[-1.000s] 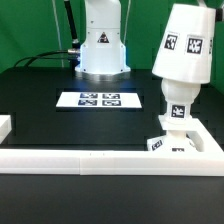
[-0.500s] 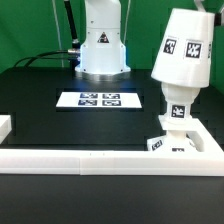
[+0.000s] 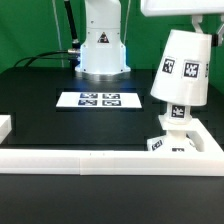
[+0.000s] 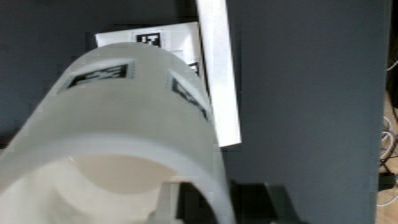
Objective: Assemble lamp
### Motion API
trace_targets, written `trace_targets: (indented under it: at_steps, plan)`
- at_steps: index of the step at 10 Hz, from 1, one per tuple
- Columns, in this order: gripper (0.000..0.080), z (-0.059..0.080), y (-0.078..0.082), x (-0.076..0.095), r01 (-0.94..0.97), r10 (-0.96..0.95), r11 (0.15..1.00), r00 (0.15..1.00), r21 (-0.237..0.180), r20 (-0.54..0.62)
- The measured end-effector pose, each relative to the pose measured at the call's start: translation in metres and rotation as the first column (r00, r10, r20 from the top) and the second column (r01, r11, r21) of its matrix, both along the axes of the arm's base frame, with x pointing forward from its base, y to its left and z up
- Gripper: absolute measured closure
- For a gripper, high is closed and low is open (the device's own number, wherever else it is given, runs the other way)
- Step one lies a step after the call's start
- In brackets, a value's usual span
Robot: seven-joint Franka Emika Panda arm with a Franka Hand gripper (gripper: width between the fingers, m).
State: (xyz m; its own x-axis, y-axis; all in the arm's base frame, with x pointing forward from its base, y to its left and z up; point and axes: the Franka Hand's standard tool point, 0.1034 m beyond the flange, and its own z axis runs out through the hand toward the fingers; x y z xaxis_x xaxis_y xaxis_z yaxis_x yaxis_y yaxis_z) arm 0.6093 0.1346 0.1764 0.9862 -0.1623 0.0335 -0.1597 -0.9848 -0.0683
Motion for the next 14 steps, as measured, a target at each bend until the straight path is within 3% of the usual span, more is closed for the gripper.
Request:
trace_targets:
  at_steps: [5,9,10,11,12,14]
  plan:
    - [0.0754,-0.022,-0.001,-0.001,0.0,0.0,1.0,1.0,-0.009,-0.009]
    - [0.0754,-0.024,-0.001,-0.001,0.0,0.0,1.0,1.0,-0.01,-0.011]
    - [0.0668,-0.023,-0.001,-0.001,0.0,0.0,1.0,1.0,-0.01,-0.01]
    - [0.046,-0.023,-0.001,0.0,-0.001,0.001,1.0,1.0,-0.01,-0.009]
    - [0.046,-0.022,-0.001,0.0,-0.001,0.001,1.0,1.0,-0.009,-0.008]
    - [0.0179,-0.021,-0.001,0.0,0.0,0.0,1.0,1.0,-0.009,-0.007]
